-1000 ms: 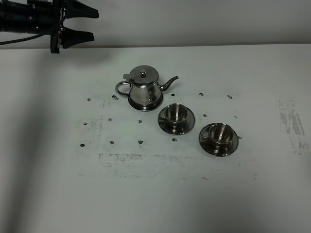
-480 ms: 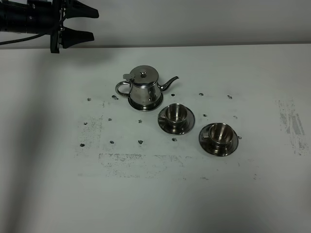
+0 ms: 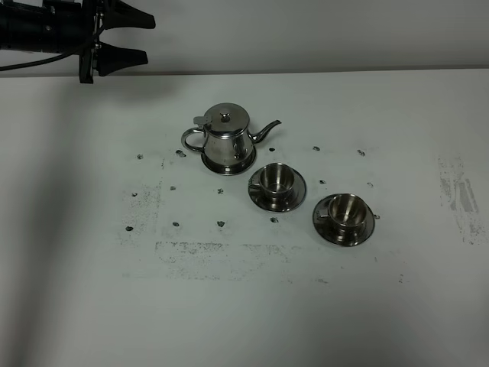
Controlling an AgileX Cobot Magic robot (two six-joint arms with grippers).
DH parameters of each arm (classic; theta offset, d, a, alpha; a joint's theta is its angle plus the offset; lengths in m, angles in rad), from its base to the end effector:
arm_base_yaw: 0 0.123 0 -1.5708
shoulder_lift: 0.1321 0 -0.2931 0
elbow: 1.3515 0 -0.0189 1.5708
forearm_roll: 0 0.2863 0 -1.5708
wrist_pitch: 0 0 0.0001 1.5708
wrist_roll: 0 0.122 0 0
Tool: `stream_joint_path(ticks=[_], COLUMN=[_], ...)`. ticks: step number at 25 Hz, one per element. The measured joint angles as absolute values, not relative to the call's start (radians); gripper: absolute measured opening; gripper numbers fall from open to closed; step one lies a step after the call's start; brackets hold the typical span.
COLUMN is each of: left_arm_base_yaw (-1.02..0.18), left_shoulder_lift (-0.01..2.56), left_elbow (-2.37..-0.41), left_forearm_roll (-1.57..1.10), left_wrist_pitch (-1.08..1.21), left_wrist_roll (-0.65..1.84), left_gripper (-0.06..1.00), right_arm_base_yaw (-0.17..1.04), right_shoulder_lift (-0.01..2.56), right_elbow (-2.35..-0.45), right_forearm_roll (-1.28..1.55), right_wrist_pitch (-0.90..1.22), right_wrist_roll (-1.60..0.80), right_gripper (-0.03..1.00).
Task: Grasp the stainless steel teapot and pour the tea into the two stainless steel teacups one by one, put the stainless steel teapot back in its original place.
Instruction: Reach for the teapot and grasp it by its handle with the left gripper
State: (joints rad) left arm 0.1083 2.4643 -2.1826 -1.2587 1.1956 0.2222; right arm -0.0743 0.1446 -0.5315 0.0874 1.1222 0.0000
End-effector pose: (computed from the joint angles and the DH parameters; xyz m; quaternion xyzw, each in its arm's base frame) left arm 0.5805 -0.0456 0.1954 -0.1193 0.8132 -0.5452 0.1649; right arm 0.0617 0.0050 0.2772 0.0327 0.8940 0.0271 0.4460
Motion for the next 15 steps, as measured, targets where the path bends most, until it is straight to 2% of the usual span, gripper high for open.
stream_joint_path(ticks=[15], left_arm_base_yaw=[0.108], left_shoulder_lift=[2.464], left_elbow=[-2.183], left_forearm_roll=[-1.259], left_wrist_pitch=[1.196], left_wrist_roll=[0.235], left_gripper=[0.59], right_arm_base_yaw=[-0.074], right_shoulder_lift=[0.048], right_elbow=[-0.523], right_forearm_roll=[0.079], right_wrist_pitch=[1.116], right_wrist_roll=[-0.013], right_gripper=[0.48])
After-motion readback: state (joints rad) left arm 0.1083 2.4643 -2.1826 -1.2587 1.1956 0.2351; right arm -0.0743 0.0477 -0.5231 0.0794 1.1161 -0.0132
